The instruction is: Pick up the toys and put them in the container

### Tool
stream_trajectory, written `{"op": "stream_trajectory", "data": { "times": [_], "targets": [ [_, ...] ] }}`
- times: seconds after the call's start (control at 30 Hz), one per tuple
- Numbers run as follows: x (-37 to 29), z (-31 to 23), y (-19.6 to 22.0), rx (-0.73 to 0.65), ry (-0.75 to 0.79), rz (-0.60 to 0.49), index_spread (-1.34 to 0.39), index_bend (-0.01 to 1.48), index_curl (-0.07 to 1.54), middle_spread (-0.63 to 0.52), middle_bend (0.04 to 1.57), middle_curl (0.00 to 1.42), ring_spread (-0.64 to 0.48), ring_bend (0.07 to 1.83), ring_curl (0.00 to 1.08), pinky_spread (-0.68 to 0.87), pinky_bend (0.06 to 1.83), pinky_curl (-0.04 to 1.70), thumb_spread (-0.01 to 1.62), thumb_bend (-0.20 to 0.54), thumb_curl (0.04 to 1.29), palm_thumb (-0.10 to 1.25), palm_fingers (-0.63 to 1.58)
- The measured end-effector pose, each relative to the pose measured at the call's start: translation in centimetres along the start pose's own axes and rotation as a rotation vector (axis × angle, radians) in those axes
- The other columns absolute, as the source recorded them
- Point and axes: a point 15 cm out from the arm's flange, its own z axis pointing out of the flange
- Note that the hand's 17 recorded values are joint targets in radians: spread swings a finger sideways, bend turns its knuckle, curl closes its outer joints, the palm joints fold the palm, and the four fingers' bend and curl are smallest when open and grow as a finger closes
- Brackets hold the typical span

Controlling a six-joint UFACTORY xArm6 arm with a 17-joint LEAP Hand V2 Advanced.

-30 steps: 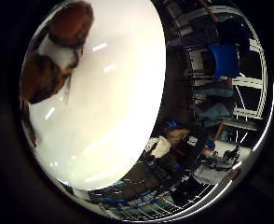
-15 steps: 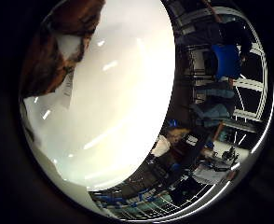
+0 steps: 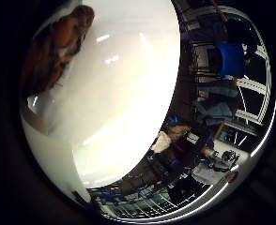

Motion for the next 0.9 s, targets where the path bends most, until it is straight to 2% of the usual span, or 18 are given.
{"op": "stream_trajectory", "data": {
  "times": [0.1,0.23,0.4,0.6,0.8,0.9],
  "targets": [
    [0.1,-1.0,0.4,-0.01,-0.008,0.005,-0.35,0.97,0.71,-0.25,1.15,0.83,-0.24,1.35,0.63,-0.27,1.4,0.61,1.08,-0.005,0.42,0.88,1.13],
    [-0.2,-2.7,1.2,-0.026,-0.018,0.008,-0.31,1.05,0.79,-0.23,1.21,0.88,-0.24,1.38,0.68,-0.22,1.44,0.67,1.11,-0.003,0.44,0.97,1.08],
    [-1.4,-6.2,3.1,-0.06,-0.057,0.01,-0.28,1.05,0.84,-0.21,1.23,0.91,-0.23,1.39,0.71,-0.19,1.43,0.72,1.16,-0.005,0.47,1.03,1.06],
    [-3.0,-13.4,4.5,0.033,-0.018,-0.01,-0.28,1.03,0.88,-0.2,1.23,0.92,-0.23,1.39,0.73,-0.19,1.41,0.76,1.19,-0.01,0.48,1.04,1.06],
    [-6.3,-19.0,9.1,0.02,-0.009,-0.043,-0.27,1.01,0.91,-0.2,1.21,0.94,-0.23,1.38,0.74,-0.19,1.38,0.8,1.21,-0.01,0.49,1.04,1.06],
    [-8.8,-22.2,10.4,0.056,0.019,-0.088,-0.27,1.0,0.93,-0.2,1.21,0.94,-0.23,1.38,0.75,-0.19,1.37,0.82,1.22,-0.01,0.49,1.04,1.06]
  ]
}}
